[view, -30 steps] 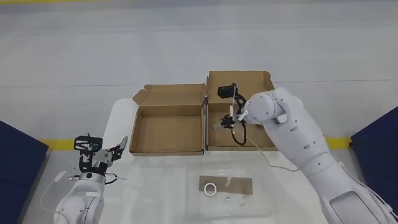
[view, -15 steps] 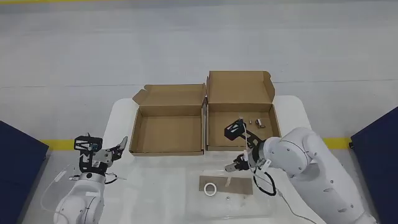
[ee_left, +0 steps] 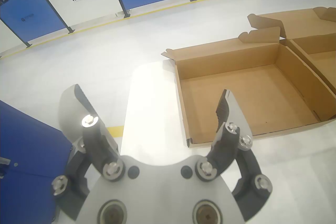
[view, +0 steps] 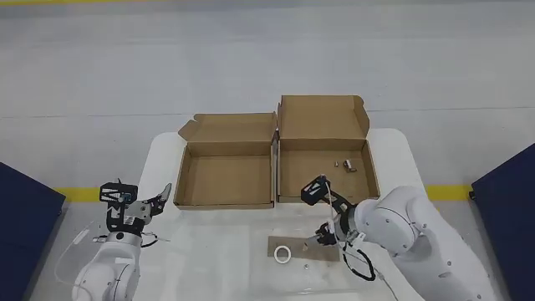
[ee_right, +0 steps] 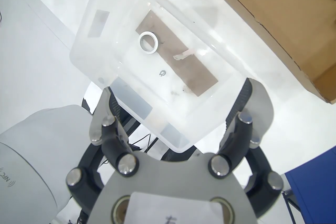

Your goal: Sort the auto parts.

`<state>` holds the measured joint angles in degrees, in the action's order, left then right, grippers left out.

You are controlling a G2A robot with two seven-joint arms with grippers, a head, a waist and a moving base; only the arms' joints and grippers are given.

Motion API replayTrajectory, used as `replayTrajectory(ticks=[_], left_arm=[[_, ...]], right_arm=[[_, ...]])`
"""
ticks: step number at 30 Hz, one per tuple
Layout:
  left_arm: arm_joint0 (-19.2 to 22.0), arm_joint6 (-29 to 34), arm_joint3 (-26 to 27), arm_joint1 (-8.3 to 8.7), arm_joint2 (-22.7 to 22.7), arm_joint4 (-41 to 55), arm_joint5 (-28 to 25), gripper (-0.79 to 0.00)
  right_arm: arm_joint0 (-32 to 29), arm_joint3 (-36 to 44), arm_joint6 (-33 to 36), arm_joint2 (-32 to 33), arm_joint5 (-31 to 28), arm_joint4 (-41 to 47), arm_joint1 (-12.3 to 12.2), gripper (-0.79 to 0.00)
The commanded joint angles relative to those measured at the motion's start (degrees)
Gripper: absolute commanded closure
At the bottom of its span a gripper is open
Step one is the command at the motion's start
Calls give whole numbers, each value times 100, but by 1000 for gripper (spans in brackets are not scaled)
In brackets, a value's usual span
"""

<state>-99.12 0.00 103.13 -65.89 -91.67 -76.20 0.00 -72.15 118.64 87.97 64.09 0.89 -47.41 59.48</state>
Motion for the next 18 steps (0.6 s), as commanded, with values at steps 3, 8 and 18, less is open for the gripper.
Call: replayTrajectory(ticks=[3,8,18], left_arm=[[0,0,0,0,0,0,0,-785],[0,0,0,0,0,0,0,-785],[0,0,0,0,0,0,0,-785]], right_arm=[[89,-30,3,-551,88,-561,-1,-785],[398,-192,3,-1307,329,-912,28,-785],[1002,-579,3,-2509,948,-1163,18,-785]])
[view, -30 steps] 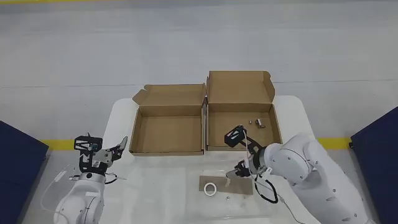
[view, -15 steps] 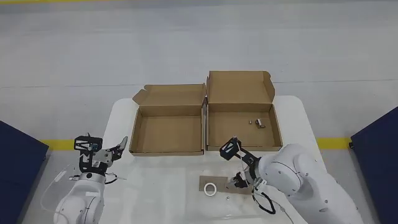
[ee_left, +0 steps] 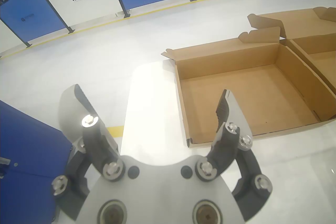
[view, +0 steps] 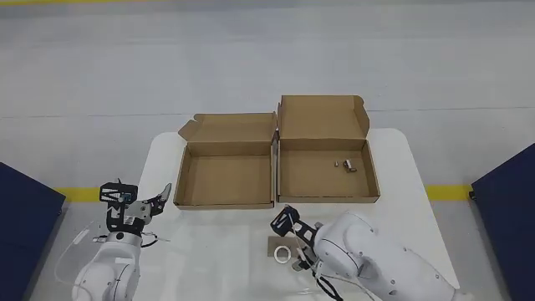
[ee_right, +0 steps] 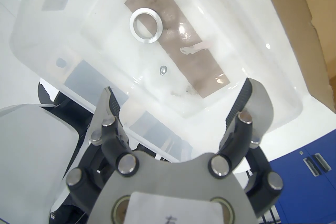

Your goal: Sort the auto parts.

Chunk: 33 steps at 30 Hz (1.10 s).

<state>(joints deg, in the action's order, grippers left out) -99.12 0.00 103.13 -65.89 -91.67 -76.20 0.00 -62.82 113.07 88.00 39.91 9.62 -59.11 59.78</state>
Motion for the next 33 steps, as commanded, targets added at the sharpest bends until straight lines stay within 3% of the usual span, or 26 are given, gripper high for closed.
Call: replayTrajectory(ticks=[1,33], left_arm=[[0,0,0,0,0,0,0,-785],[0,0,0,0,0,0,0,-785]], right_arm=[[123,-45,0,-200,83,79,-27,-785],[-35,-592,-199,-669,-59,-311,75,-785]])
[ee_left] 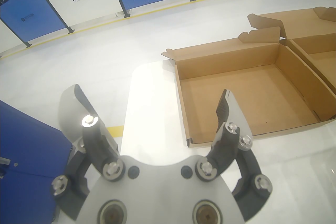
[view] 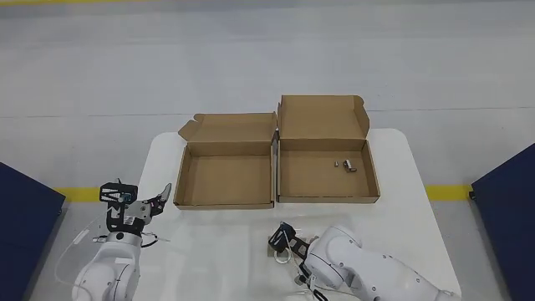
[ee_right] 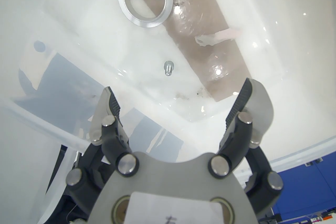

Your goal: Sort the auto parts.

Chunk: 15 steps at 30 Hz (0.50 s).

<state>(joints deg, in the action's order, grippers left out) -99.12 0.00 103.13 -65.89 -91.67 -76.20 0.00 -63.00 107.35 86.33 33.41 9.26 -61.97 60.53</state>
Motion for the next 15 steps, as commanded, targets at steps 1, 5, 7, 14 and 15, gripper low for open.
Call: replayTrajectory(ticks=[1,5,7,14,15], left_arm=[[0,0,0,0,0,0,0,-785],[0,0,0,0,0,0,0,-785],[0,0,0,0,0,0,0,-785],[0,0,0,0,0,0,0,-785],[0,0,0,0,0,0,0,-785]], right_arm=[[-66,-86,-136,-71,-80,-118,5,-785],[-118,-202,-237,-129,-148,-167,48,-785],[-115,-219,-243,-130,-154,-174,56,-785],[-162,-259,-392,-149,-214,-247,56,-785],[-191,-268,-440,-163,-258,-291,58,-785]])
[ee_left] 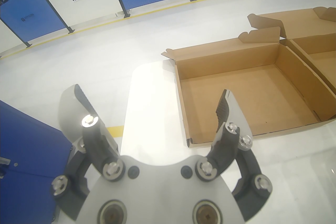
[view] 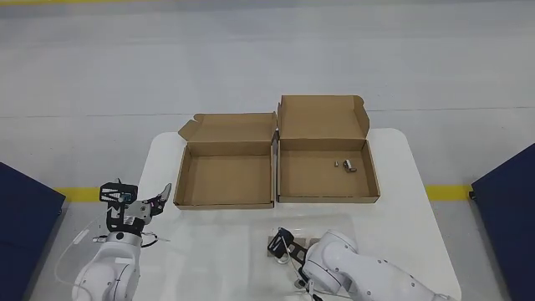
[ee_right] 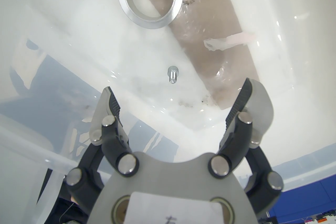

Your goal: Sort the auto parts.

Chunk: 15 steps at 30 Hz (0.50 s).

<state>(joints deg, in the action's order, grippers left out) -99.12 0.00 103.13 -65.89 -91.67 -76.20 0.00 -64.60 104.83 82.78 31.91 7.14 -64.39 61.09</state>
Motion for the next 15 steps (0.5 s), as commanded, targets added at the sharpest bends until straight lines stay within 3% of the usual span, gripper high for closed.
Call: replayTrajectory(ticks=[1,4,6,7,15], left_arm=[[0,0,0,0,0,0,0,-785],[0,0,0,0,0,0,0,-785],[0,0,0,0,0,0,0,-785],[0,0,0,0,0,0,0,-785],[0,0,0,0,0,0,0,-785]], right_arm=[[-48,-16,-94,-16,-75,-78,4,-785],[-87,-8,-115,2,-103,-103,19,-785],[-108,-8,-128,18,-123,-107,30,-474],[-117,-9,-131,26,-132,-108,35,-391],[-190,-4,-117,95,-175,-157,73,-351]])
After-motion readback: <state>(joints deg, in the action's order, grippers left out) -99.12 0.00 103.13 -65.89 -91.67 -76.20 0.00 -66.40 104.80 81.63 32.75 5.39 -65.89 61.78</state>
